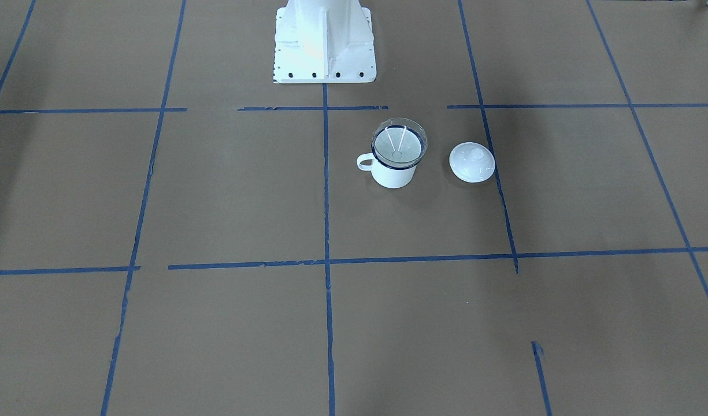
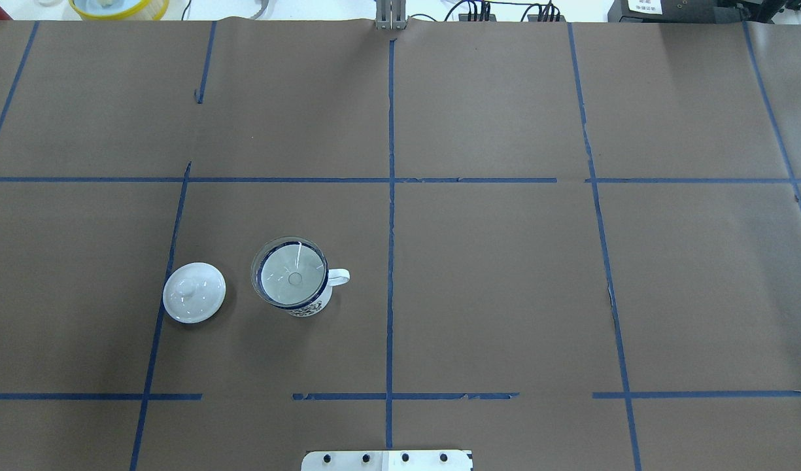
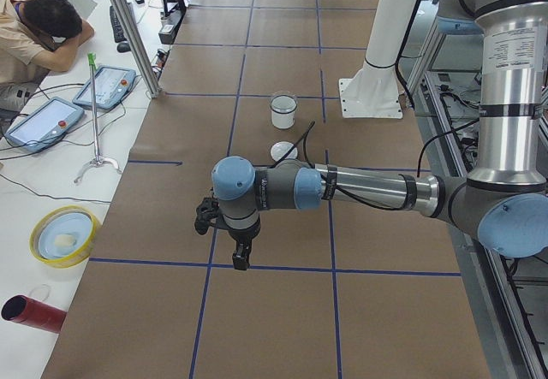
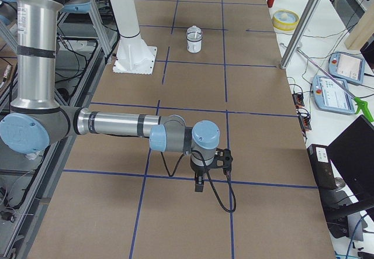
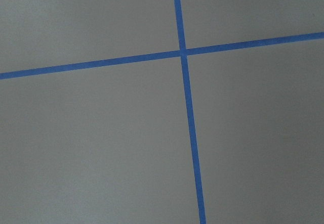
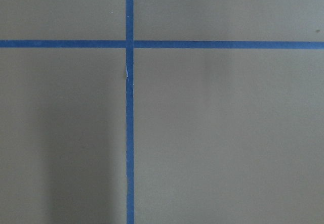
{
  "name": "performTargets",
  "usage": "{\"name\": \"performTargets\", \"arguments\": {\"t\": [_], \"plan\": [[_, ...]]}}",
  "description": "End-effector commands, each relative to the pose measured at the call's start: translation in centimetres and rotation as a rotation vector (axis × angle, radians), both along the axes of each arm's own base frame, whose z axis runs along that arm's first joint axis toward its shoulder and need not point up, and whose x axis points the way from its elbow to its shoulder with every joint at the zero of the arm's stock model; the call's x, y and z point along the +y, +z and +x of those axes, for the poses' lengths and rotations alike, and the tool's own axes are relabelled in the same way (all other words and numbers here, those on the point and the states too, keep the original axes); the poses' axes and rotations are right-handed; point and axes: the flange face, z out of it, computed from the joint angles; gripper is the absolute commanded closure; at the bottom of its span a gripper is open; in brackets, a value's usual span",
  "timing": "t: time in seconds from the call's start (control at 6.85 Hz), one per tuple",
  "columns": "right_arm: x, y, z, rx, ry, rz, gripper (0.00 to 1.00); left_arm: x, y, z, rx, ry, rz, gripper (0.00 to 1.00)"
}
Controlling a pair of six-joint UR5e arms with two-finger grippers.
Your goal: Remove funnel from cup
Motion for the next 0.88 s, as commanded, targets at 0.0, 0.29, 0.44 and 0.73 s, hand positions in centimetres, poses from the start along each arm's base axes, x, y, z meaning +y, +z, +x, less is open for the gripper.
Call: {"name": "performTargets", "arguments": {"t": [0.0, 0.29, 0.44, 0.73], "plan": [[0.0, 0.0, 0.0, 0.000, 0.000, 0.000, 0.00, 0.0, -0.5, 0.0, -0.003, 0.004, 0.014, 0.00], [0.0, 0.0, 0.0, 0.000, 0.000, 0.000, 0.00, -0.1, -1.5, 0.0, -0.002, 0.012, 0.046, 0.00], [0.0, 0.0, 0.0, 0.000, 0.000, 0.000, 0.00, -1.2, -4.2, 0.4, 0.006, 0.014, 0.098, 0.00], [0.0, 0.0, 0.0, 0.000, 0.000, 0.000, 0.00, -7.9, -13.2, 1.2, 0.036, 0.025, 0.307, 0.00]]}}
